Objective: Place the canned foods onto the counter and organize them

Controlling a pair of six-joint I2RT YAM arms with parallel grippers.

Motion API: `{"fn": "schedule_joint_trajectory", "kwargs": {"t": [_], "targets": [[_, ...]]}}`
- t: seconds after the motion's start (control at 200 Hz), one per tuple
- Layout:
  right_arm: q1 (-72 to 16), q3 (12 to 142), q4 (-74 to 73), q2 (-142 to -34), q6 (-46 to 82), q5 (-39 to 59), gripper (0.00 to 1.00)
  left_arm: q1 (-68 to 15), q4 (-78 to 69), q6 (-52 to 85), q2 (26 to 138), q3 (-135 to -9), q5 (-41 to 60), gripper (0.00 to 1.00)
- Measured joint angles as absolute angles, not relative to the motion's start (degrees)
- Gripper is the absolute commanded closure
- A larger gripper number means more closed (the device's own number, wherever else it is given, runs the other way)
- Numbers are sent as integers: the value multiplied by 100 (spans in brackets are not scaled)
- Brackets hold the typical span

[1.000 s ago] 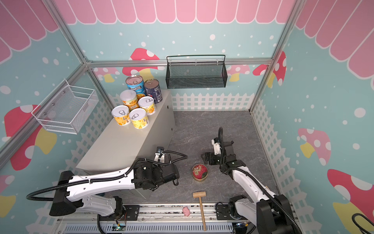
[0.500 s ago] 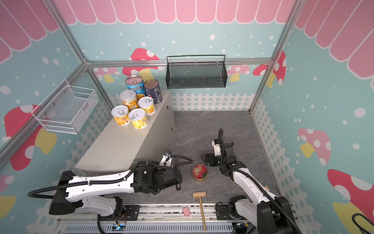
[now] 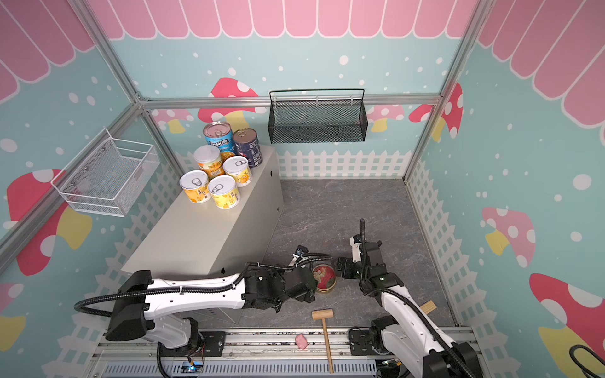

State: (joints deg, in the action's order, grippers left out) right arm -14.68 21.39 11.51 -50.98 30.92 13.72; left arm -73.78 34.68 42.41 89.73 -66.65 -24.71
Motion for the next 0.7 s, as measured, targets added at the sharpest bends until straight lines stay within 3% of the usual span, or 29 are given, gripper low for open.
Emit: {"fn": "schedule_joint_trajectory", "kwargs": {"t": [0.31,0.695], "targets": [[-1468,1793,1205,-4707,3514,1339,20,-7116,2499,4174,9312,-6392,-1347,6],[-1468,1522,1199,-4477,3699,1553,21,-6796,1914,4309,9741,-6263,-591,9]]}}
